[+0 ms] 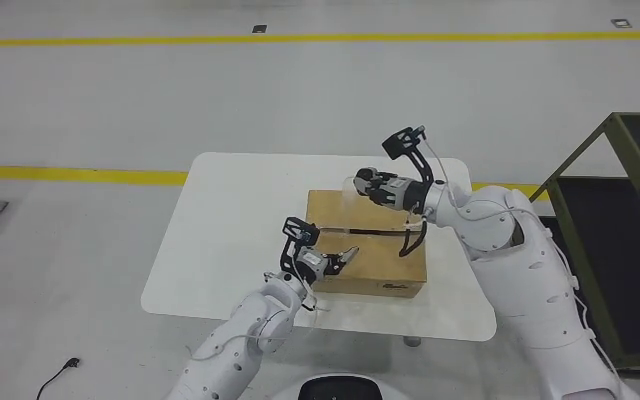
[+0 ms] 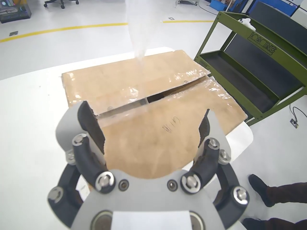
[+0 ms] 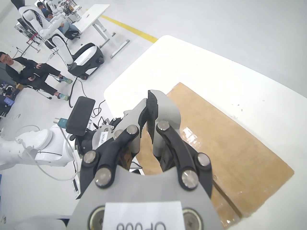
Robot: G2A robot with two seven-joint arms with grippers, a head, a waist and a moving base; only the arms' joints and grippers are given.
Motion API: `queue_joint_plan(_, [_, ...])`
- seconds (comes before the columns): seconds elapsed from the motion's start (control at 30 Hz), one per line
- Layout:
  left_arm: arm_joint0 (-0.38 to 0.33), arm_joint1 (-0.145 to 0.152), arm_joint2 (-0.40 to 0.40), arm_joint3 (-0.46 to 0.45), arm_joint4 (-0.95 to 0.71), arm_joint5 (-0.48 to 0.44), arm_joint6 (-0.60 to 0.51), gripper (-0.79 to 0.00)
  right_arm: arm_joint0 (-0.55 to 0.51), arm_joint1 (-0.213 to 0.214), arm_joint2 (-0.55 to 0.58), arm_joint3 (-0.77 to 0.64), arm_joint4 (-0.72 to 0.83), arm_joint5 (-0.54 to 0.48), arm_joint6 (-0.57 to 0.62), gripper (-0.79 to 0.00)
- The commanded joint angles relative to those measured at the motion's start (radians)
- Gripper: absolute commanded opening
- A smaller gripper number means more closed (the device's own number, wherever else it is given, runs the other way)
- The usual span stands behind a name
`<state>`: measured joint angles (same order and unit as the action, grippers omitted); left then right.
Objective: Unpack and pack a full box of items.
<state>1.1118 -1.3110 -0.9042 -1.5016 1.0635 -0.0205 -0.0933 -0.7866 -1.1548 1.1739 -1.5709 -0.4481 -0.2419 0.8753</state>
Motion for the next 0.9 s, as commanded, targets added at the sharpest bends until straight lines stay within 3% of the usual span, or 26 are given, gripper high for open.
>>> queue_joint_plan(0.0, [-0.024, -0.009, 0.010, 0.018, -0.006, 0.019, 0.002, 0.000, 0.002, 0.000, -0.004, 0.000, 0.001, -0.001, 0.005, -0.785])
queue_joint_plan(0.27, [-0.092, -0.043, 0.052, 0.099, -0.008, 0.093, -0.024, -0.018, 0.014, 0.001, -0.022, 0.004, 0.007, -0.013, 0.023, -0.785])
queue_joint_plan(0.4, [-0.119, -0.058, 0.063, 0.133, -0.016, 0.113, -0.014, -0.262, 0.023, 0.000, -0.034, 0.010, 0.011, -0.023, 0.032, -0.785])
queue_joint_plan(0.43, [-0.125, -0.061, 0.066, 0.140, -0.014, 0.114, -0.011, -0.388, 0.025, 0.000, -0.035, 0.012, 0.013, -0.024, 0.033, -0.785])
queue_joint_plan(0.5, [-0.132, -0.066, 0.070, 0.155, -0.006, 0.117, -0.004, -0.477, 0.030, 0.001, -0.035, 0.017, 0.016, -0.028, 0.039, -0.785])
queue_joint_plan(0.57, [-0.137, -0.071, 0.069, 0.166, -0.007, 0.116, 0.000, -0.650, 0.032, 0.002, -0.036, 0.019, 0.017, -0.031, 0.047, -0.785])
queue_joint_plan(0.6, [-0.140, -0.072, 0.068, 0.170, -0.005, 0.118, 0.003, -0.785, 0.033, 0.002, -0.037, 0.020, 0.019, -0.033, 0.049, -0.785])
queue_joint_plan(0.77, [-0.142, -0.080, 0.059, 0.180, 0.001, 0.122, 0.015, -0.785, 0.036, 0.004, -0.041, 0.024, 0.021, -0.036, 0.059, -0.785])
queue_joint_plan(0.83, [-0.142, -0.082, 0.053, 0.178, 0.001, 0.120, 0.020, -0.785, 0.037, 0.005, -0.042, 0.027, 0.023, -0.036, 0.061, -0.714])
queue_joint_plan(0.87, [-0.140, -0.082, 0.049, 0.178, 0.000, 0.117, 0.022, -0.785, 0.038, 0.005, -0.043, 0.028, 0.023, -0.036, 0.061, -0.622])
